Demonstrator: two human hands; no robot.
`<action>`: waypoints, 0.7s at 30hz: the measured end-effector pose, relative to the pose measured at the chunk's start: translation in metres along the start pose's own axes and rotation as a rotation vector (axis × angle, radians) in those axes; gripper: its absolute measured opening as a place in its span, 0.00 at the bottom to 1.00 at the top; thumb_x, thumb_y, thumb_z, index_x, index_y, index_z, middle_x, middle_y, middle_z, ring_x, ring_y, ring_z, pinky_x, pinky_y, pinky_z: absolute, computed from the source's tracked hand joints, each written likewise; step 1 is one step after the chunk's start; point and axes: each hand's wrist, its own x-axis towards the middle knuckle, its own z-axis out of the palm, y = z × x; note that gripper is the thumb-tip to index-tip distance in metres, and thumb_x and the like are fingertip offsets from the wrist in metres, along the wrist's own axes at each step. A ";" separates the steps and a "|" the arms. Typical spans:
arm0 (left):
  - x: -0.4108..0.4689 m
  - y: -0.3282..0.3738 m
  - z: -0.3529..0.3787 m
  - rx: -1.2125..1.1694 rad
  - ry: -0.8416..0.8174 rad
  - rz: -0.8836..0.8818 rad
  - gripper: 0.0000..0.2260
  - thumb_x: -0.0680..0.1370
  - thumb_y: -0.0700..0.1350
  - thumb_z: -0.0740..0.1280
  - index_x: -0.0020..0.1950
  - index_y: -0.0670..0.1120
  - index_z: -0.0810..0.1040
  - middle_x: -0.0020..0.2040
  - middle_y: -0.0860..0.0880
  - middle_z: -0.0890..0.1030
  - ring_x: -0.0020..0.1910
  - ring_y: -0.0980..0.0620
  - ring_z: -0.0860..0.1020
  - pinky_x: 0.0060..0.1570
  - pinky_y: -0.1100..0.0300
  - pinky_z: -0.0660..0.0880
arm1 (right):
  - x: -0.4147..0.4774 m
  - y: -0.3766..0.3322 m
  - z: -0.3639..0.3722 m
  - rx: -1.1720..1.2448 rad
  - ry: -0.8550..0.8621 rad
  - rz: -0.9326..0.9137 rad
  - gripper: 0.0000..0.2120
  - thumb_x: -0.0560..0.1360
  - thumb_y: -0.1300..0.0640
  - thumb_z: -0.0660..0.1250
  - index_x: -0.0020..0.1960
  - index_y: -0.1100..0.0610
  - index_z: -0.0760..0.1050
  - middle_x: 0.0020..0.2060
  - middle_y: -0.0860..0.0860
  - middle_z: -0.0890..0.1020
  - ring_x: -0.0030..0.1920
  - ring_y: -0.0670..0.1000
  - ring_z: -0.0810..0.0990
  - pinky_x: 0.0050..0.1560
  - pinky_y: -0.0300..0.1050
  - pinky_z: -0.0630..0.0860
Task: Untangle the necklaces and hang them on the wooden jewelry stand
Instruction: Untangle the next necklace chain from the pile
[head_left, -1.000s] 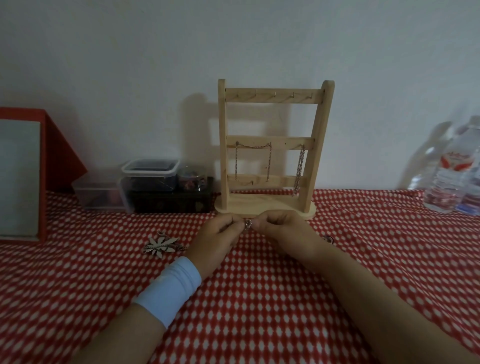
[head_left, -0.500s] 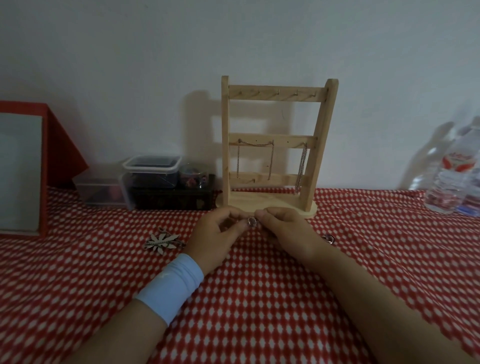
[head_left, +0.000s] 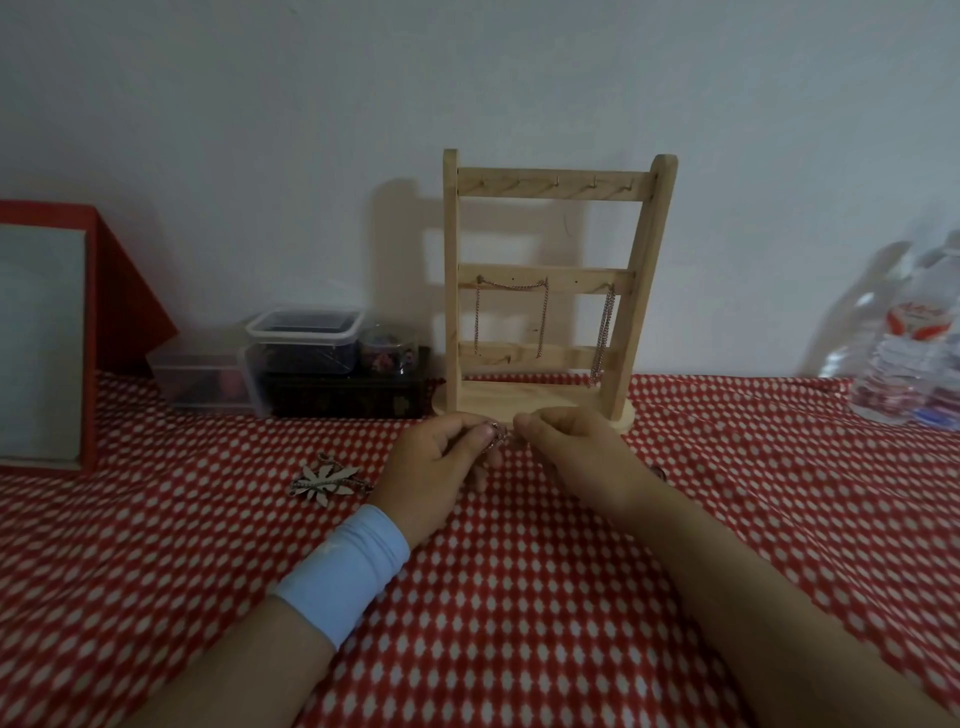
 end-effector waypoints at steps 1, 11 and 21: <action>0.000 0.001 -0.001 0.007 0.005 -0.003 0.09 0.81 0.42 0.63 0.48 0.47 0.83 0.34 0.52 0.82 0.29 0.54 0.77 0.37 0.64 0.76 | 0.001 0.001 -0.002 -0.014 0.009 -0.033 0.11 0.82 0.54 0.65 0.44 0.56 0.81 0.29 0.41 0.80 0.30 0.37 0.77 0.36 0.29 0.72; -0.004 0.005 0.000 0.048 0.004 -0.043 0.15 0.81 0.47 0.63 0.40 0.43 0.82 0.27 0.51 0.79 0.26 0.53 0.73 0.31 0.64 0.73 | -0.001 0.001 -0.010 -0.114 -0.016 -0.214 0.03 0.74 0.61 0.76 0.47 0.58 0.85 0.31 0.42 0.83 0.28 0.39 0.77 0.33 0.30 0.73; -0.003 -0.003 0.000 0.278 -0.029 0.101 0.17 0.81 0.49 0.61 0.34 0.47 0.77 0.28 0.52 0.76 0.29 0.59 0.74 0.34 0.65 0.71 | -0.001 0.001 -0.005 -0.148 -0.009 -0.057 0.01 0.73 0.58 0.76 0.44 0.55 0.87 0.41 0.46 0.88 0.44 0.44 0.85 0.50 0.38 0.82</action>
